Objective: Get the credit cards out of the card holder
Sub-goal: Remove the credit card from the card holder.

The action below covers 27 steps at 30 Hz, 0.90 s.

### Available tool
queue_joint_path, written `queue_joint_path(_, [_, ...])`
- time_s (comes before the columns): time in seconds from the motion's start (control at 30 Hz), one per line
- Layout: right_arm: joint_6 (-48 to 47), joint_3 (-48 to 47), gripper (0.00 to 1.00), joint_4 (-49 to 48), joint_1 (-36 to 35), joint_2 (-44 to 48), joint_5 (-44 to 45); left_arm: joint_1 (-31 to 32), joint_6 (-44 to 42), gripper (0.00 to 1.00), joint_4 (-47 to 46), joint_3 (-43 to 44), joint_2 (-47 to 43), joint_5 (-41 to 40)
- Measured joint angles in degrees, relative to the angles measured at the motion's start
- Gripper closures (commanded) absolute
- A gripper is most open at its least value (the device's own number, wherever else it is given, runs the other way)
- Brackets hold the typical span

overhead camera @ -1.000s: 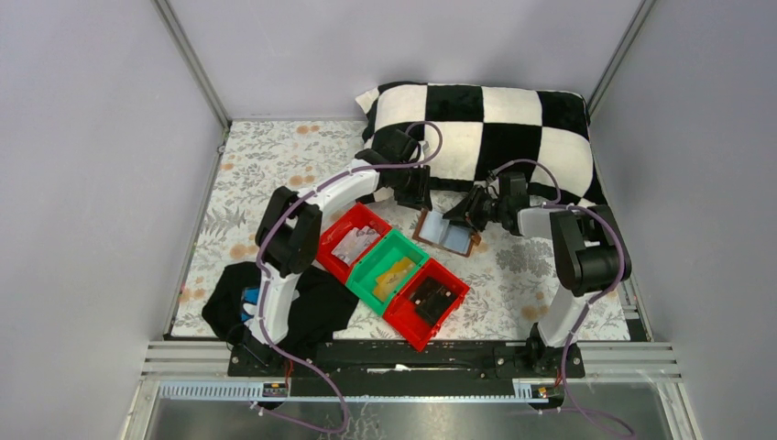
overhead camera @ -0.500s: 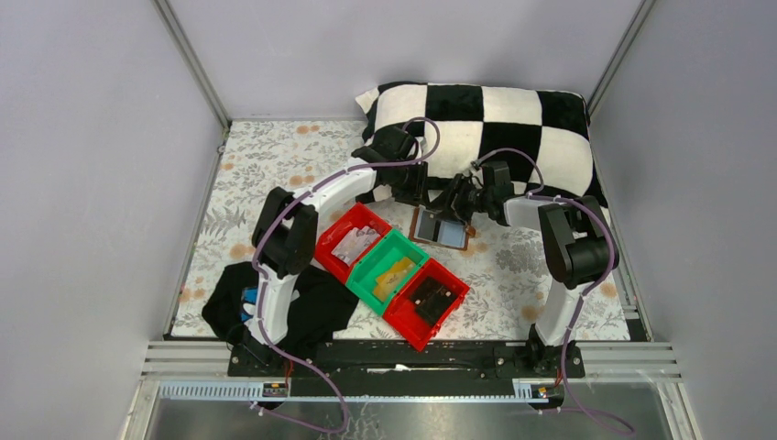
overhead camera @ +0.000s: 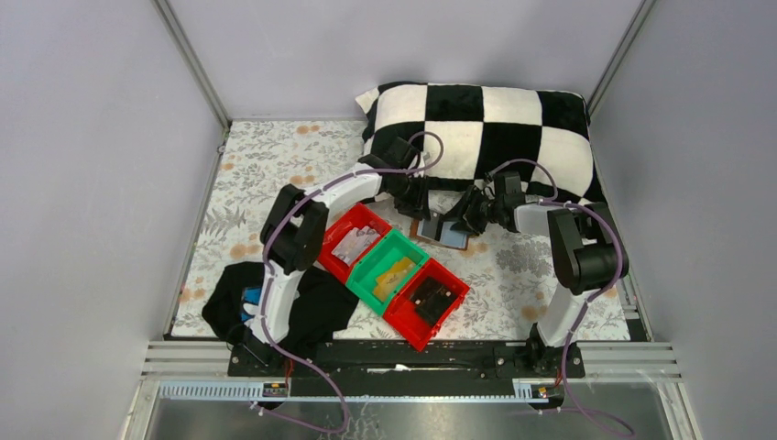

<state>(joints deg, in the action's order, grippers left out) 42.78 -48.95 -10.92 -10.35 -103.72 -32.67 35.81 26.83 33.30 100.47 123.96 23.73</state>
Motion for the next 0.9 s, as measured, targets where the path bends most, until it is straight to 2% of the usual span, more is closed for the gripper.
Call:
queue_joint_path(0.2, [-0.55,1.84,0.47,0.98,0.87,2.34,1.9,0.07,0.79,0.69,-0.39,-2.38,4.63,1.27])
queue_joint_path(0.4, [-1.03,6.75,0.48,2.43,2.54,8.07,5.53,1.92,1.33,0.69,-2.1,-2.36,4.7,2.43])
queue_joint_path(0.73, [-1.55,10.1,0.51,1.31,2.91,10.78,4.48,4.17,2.8,0.69,-5.84,-2.36,6.75,10.03])
queue_joint_path(0.9, [-0.66,10.67,0.6,-0.92,2.91,9.7,2.43,3.76,3.23,0.69,-6.4,-2.36,7.3,11.91])
